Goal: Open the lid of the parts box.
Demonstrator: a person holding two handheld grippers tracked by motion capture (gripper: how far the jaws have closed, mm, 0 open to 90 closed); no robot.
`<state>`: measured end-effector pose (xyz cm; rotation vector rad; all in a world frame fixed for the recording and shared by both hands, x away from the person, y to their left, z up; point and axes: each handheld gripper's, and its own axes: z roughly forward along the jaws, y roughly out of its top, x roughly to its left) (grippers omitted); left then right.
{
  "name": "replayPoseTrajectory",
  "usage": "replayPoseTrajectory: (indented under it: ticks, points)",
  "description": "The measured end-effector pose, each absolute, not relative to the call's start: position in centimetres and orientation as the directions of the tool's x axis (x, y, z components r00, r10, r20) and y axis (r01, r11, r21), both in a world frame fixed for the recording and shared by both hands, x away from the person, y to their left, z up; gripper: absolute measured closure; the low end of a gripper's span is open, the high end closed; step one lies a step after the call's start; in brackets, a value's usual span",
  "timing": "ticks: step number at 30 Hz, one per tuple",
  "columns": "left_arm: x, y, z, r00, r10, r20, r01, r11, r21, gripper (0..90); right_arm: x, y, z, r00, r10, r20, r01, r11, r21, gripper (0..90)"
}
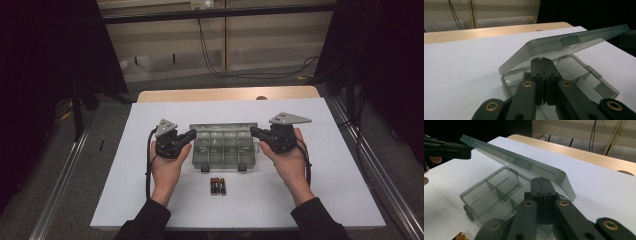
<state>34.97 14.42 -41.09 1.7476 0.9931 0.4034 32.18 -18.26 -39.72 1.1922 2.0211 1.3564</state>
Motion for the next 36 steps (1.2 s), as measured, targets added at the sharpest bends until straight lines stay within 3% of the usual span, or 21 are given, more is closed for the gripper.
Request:
replayPoseTrajectory:
  ticks: [13, 16, 18, 19, 22, 25, 28, 36]
  points:
    - [35.3, 14.5, -40.5, 0.620, 0.767, -0.169, 0.407, -0.130, 0.904, 84.1, 33.0, -18.3, -39.3, -0.527, 0.841, 0.120, 0.426, 0.140, 0.894, 90.0]
    - [35.1, 15.1, -41.1, 0.609, 0.774, -0.173, 0.401, -0.112, 0.909, 76.3, 33.3, -18.4, -39.1, -0.531, 0.840, 0.106, 0.421, 0.154, 0.894, 90.0]
    - [35.2, 15.4, -41.5, 0.576, 0.801, -0.165, 0.411, -0.108, 0.905, 65.2, 33.5, -18.3, -38.9, -0.531, 0.841, 0.100, 0.419, 0.158, 0.894, 90.0]
    - [35.4, 15.5, -41.6, 0.565, 0.809, -0.163, 0.414, -0.107, 0.904, 65.2, 33.5, -18.3, -38.9, -0.531, 0.841, 0.100, 0.419, 0.158, 0.894, 90.0]
    - [36.0, 15.0, -41.8, 0.530, 0.836, -0.145, 0.416, -0.107, 0.903, 47.5, 33.8, -18.3, -38.8, -0.528, 0.844, 0.097, 0.418, 0.158, 0.895, 90.0]
    - [36.6, 14.5, -42.2, 0.501, 0.859, -0.107, 0.414, -0.129, 0.901, 43.7, 34.0, -18.4, -38.8, -0.525, 0.845, 0.102, 0.419, 0.153, 0.895, 90.0]
    - [37.4, 14.3, -42.7, 0.495, 0.864, -0.091, 0.421, -0.147, 0.895, 44.3, 34.2, -18.3, -38.8, -0.523, 0.847, 0.100, 0.420, 0.153, 0.895, 90.0]
    - [38.7, 13.5, -43.5, 0.483, 0.872, -0.082, 0.438, -0.159, 0.885, 59.3, 34.8, -18.0, -38.8, -0.524, 0.847, 0.090, 0.422, 0.166, 0.891, 90.0]
